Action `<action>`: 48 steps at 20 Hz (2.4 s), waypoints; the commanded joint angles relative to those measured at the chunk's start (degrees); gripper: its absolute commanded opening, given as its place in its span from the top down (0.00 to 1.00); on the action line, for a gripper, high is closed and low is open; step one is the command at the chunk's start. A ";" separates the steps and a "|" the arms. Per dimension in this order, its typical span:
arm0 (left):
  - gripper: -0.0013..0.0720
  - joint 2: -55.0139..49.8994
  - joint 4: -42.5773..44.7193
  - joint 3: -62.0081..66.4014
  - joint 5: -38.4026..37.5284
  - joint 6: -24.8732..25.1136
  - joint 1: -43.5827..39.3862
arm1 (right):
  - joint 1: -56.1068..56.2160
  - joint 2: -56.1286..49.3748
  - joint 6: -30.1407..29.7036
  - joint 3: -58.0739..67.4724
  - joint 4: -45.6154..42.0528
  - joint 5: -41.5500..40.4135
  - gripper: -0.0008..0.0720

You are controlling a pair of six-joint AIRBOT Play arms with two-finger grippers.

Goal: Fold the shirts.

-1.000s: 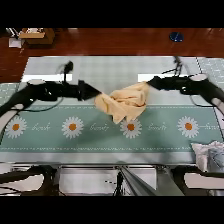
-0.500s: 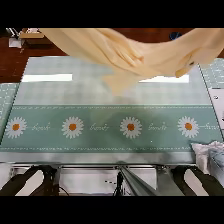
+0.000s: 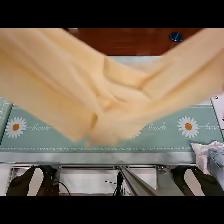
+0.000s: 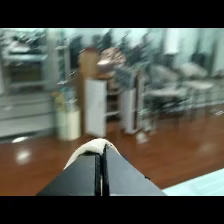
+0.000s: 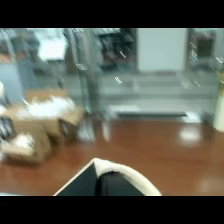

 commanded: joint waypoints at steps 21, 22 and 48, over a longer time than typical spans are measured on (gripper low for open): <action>0.96 0.57 23.32 -58.40 8.50 -4.04 -16.11 | 15.21 -28.74 5.07 -29.66 -21.07 -9.03 0.94; 0.96 -0.81 23.32 -59.04 11.56 -4.04 -17.33 | 15.21 -30.97 5.60 -29.66 -18.40 -13.25 0.94; 0.96 -22.14 23.78 -59.17 21.68 -2.75 -30.14 | -2.27 -31.34 -19.91 -58.10 9.40 6.47 0.32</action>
